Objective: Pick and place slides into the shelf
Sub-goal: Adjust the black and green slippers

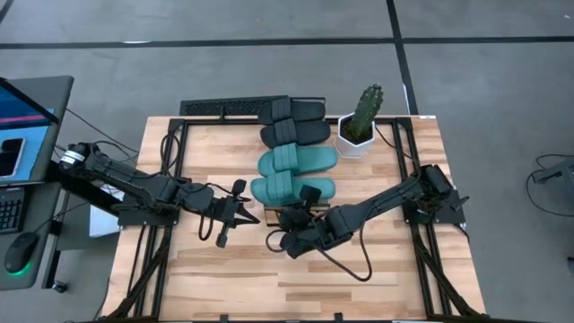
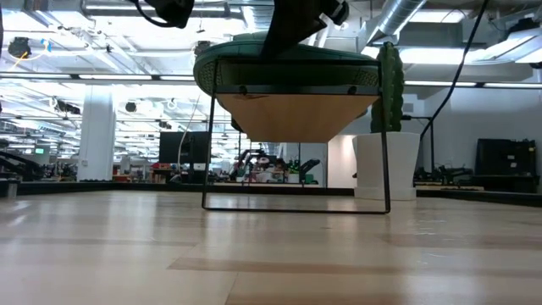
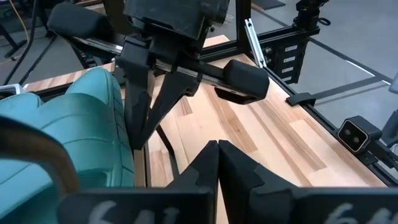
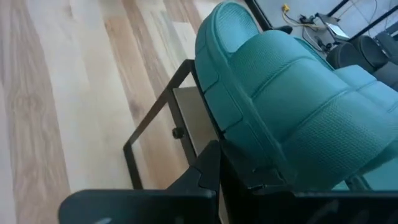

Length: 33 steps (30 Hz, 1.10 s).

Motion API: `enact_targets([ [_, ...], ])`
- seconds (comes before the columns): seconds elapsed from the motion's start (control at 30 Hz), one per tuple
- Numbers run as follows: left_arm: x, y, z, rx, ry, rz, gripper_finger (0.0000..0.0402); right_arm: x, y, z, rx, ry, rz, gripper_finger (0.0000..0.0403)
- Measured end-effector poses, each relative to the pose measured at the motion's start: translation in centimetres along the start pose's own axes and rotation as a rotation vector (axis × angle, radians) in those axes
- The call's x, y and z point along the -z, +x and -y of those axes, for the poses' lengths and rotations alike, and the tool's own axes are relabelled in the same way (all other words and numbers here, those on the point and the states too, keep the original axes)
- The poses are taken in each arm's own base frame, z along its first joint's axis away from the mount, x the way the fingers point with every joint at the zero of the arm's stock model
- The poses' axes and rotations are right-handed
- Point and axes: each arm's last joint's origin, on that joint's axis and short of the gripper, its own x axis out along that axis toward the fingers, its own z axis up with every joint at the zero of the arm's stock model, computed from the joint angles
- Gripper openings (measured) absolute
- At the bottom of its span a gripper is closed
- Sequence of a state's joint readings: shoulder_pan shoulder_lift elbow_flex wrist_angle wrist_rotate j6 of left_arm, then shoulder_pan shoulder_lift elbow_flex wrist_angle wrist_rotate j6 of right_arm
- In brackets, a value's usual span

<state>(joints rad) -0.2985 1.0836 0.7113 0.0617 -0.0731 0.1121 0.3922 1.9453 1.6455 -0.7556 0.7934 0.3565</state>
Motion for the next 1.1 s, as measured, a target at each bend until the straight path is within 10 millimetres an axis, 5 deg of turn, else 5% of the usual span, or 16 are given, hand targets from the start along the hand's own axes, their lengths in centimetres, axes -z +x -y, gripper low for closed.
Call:
enact_targets([
  [1.1,0.0,0.0,0.0,0.001,-0.004,-0.003,0.0000,-0.2,0.2,0.4,0.047,-0.064,0.016,0.0000],
])
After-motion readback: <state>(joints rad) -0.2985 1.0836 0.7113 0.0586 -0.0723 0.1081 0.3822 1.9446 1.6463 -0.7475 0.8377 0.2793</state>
